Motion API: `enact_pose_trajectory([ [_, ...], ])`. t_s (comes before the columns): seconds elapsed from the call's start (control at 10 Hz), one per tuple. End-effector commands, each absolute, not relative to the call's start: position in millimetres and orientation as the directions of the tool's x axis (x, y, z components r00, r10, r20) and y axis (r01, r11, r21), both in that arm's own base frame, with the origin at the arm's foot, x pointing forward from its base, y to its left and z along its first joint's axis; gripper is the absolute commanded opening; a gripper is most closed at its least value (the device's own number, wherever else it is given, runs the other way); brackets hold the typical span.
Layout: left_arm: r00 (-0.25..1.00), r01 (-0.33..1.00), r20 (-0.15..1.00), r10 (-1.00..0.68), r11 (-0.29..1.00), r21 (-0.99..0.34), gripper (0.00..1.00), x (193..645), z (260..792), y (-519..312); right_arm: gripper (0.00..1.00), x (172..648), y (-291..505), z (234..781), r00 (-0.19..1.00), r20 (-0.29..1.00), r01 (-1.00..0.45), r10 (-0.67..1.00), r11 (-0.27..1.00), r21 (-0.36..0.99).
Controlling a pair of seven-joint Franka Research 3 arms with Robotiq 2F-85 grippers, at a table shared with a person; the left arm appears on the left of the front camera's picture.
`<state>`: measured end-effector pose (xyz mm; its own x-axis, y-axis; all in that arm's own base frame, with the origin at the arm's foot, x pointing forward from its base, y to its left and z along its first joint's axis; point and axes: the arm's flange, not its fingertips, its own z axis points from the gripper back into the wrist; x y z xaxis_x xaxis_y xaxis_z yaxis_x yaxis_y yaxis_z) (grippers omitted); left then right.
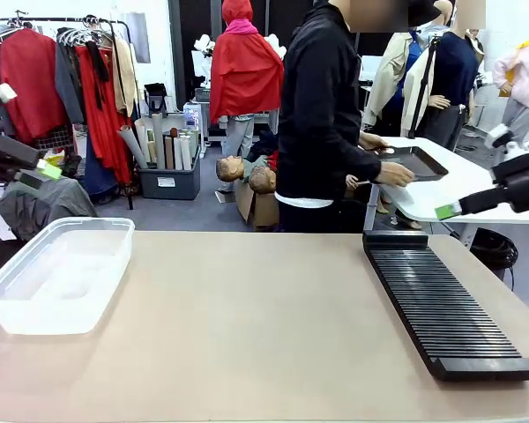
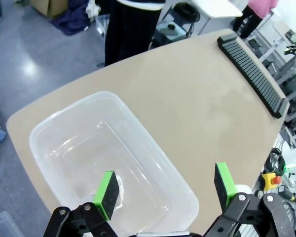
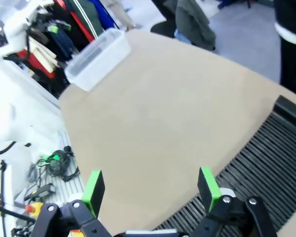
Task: Sort PCBs into racks and boxes based on the side picked up.
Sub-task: Pick up the Blank PCB handed by the Human.
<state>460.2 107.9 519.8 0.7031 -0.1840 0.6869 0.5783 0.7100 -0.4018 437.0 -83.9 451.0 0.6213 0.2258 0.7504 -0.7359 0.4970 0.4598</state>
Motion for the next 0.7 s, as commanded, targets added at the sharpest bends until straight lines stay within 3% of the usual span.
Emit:
enact_pose_trajectory([
  [0.0,0.646,0.639,0.742,-0.18,0.659,-0.397,1.0,457,508,125,1.0,433,-95,464,0.598,0.783,-0.747,0.173,0.473,0.466],
  [0.3,0.597,0.684,0.777,-0.2,0.633,-0.363,1.0,451,495,128,1.0,418,-116,485,0.765,0.643,-0.564,0.038,0.52,0.641],
  [0.6,0.568,0.699,0.801,-0.188,0.624,-0.35,1.0,444,490,135,1.0,403,-127,503,0.822,0.569,-0.468,-0.026,0.54,0.7],
])
